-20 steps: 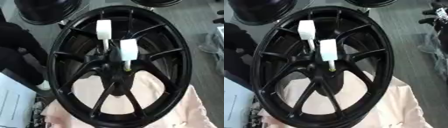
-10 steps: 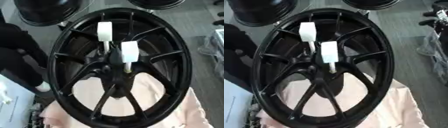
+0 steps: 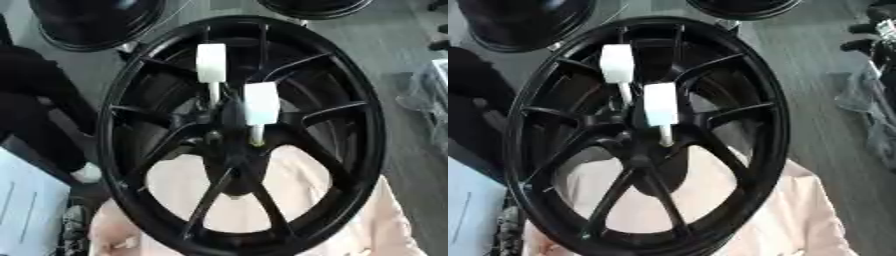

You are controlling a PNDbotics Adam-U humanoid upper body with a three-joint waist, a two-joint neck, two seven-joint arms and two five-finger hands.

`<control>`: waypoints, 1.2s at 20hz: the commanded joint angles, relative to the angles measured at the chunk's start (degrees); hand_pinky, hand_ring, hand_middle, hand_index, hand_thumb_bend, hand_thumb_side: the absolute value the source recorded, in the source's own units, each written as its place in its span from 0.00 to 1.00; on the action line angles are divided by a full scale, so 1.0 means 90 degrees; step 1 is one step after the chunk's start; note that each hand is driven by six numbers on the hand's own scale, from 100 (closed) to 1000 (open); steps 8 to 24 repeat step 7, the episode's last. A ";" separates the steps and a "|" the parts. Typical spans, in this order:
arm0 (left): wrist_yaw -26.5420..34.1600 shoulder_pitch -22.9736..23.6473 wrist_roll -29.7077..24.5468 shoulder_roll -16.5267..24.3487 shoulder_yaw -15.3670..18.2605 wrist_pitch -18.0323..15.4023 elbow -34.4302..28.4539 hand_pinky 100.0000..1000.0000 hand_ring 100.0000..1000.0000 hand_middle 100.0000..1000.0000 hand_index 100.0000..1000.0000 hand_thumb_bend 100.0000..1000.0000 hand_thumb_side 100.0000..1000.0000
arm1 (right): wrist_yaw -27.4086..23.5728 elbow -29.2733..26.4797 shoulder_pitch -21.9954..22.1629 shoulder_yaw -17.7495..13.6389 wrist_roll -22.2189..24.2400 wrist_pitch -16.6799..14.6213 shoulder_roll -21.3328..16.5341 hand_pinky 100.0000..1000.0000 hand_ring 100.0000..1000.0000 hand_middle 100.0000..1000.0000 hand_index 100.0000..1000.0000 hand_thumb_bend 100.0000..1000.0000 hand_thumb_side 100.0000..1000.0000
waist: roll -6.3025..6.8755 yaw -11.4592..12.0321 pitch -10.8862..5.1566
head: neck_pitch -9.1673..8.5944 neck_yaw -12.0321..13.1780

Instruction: Pull the pin out of the wheel hub.

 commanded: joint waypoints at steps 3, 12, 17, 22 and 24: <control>0.0447 -0.0260 0.0112 -0.0551 -0.0073 -0.0400 0.0038 0.61 0.68 0.61 0.81 0.05 0.69 | -0.0107 -0.0125 -0.0120 -0.0059 -0.0108 -0.0023 -0.0087 0.94 0.63 0.69 0.89 0.00 0.67 | -0.0048 -0.0029 -0.0126 | -0.0033 0.0021; 0.0140 -0.0390 0.0188 -0.0856 -0.0073 -0.0405 0.0239 0.62 0.69 0.62 0.81 0.05 0.69 | -0.0170 -0.0160 -0.0138 -0.0062 -0.0174 -0.0055 -0.0060 0.94 0.63 0.69 0.89 0.00 0.67 | -0.0089 -0.0049 -0.0118 | -0.0052 0.0028; 0.0140 -0.0390 0.0188 -0.0856 -0.0073 -0.0405 0.0239 0.62 0.69 0.62 0.81 0.05 0.69 | -0.0170 -0.0160 -0.0138 -0.0062 -0.0174 -0.0055 -0.0060 0.94 0.63 0.69 0.89 0.00 0.67 | -0.0089 -0.0049 -0.0118 | -0.0052 0.0028; 0.0140 -0.0390 0.0188 -0.0856 -0.0073 -0.0405 0.0239 0.62 0.69 0.62 0.81 0.05 0.69 | -0.0170 -0.0160 -0.0138 -0.0062 -0.0174 -0.0055 -0.0060 0.94 0.63 0.69 0.89 0.00 0.67 | -0.0089 -0.0049 -0.0118 | -0.0052 0.0028; 0.0140 -0.0390 0.0188 -0.0856 -0.0073 -0.0405 0.0239 0.62 0.69 0.62 0.81 0.05 0.69 | -0.0170 -0.0160 -0.0138 -0.0062 -0.0174 -0.0055 -0.0060 0.94 0.63 0.69 0.89 0.00 0.67 | -0.0089 -0.0049 -0.0118 | -0.0052 0.0028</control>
